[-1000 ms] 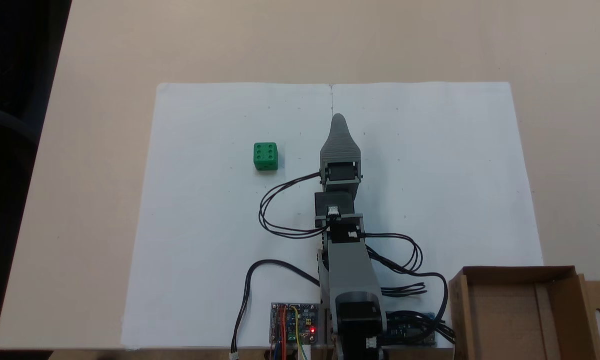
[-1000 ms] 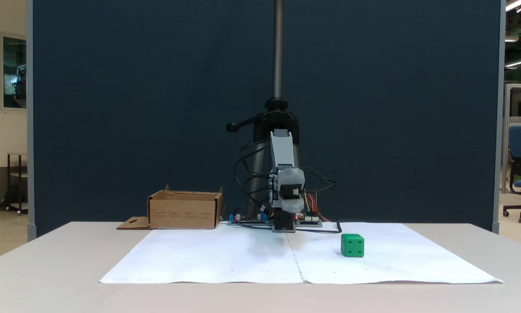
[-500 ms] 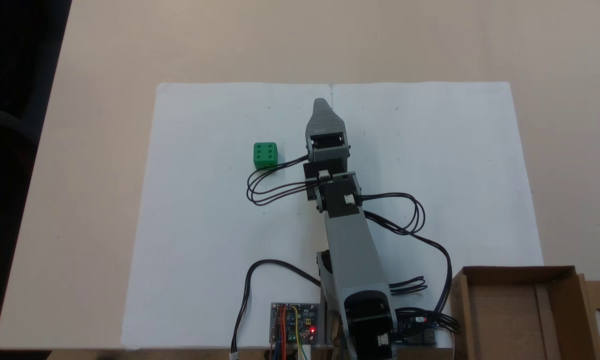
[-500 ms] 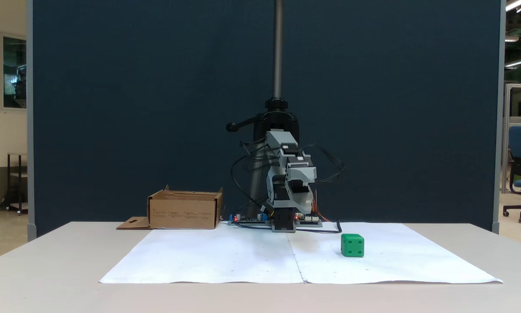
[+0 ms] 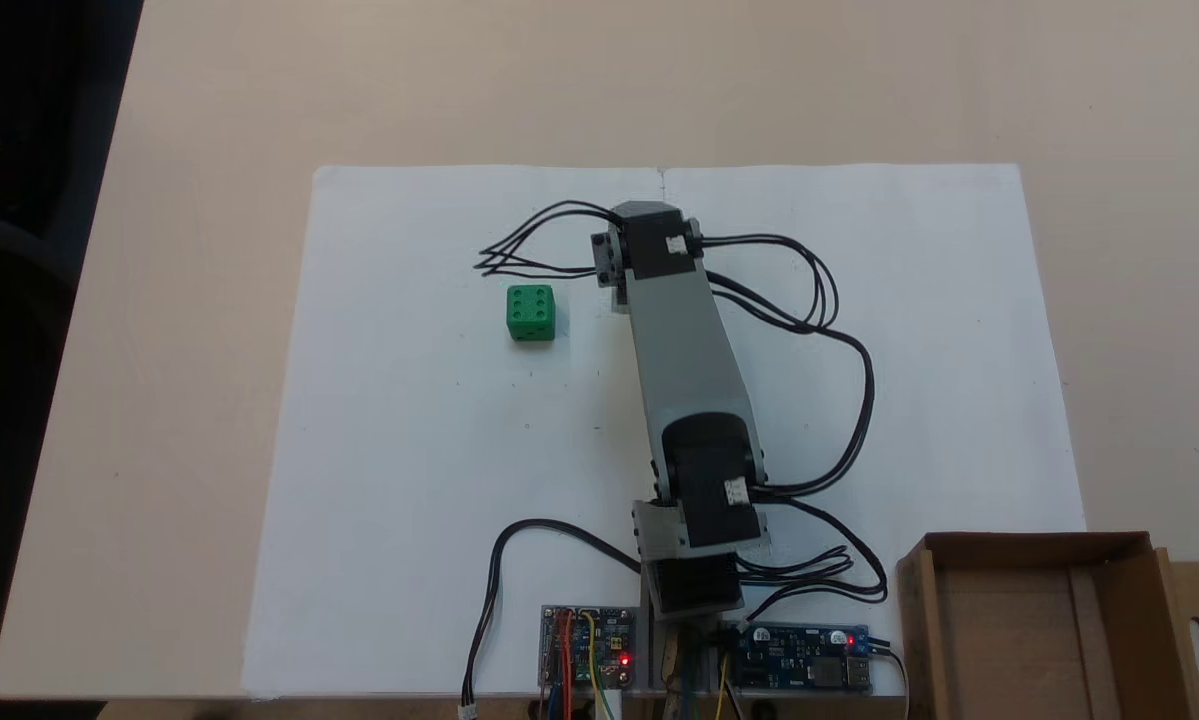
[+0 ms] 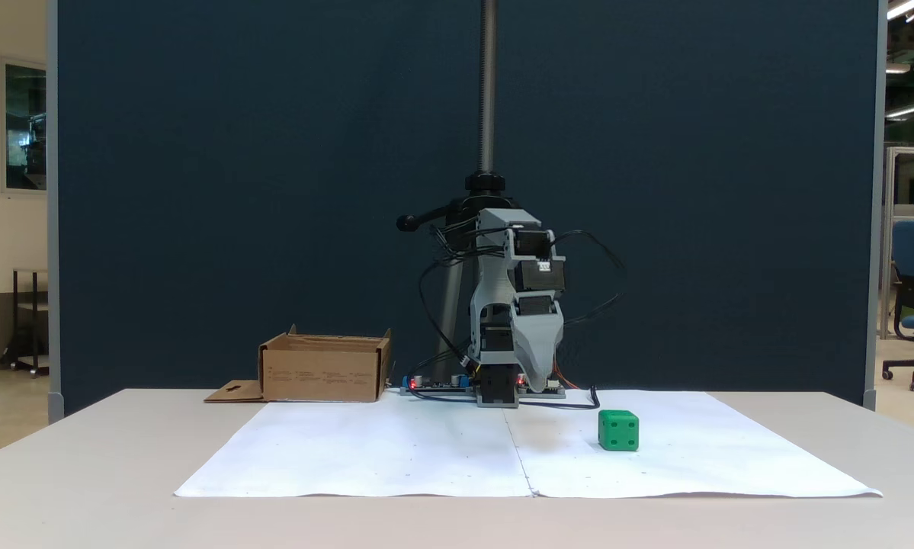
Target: Grasp a green dice and put it in the bin.
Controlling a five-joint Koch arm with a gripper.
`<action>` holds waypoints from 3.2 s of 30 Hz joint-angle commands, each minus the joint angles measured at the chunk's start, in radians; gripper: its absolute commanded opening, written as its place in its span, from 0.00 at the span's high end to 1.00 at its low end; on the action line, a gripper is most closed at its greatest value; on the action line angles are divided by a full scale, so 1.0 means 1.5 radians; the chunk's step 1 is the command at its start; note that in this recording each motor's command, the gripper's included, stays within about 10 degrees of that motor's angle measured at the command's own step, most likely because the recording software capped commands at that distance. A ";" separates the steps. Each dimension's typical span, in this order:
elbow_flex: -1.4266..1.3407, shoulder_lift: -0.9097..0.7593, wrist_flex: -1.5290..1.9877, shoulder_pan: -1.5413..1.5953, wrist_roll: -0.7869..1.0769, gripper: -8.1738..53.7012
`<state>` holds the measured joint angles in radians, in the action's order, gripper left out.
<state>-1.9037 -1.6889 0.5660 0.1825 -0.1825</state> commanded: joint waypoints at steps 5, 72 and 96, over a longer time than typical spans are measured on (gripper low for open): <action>0.127 0.033 0.233 0.077 -0.167 0.20; 0.369 0.301 0.321 0.294 -0.365 0.19; 0.369 0.377 0.286 0.292 -0.365 0.18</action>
<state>-1.3944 -1.1045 0.9971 0.6105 -0.6458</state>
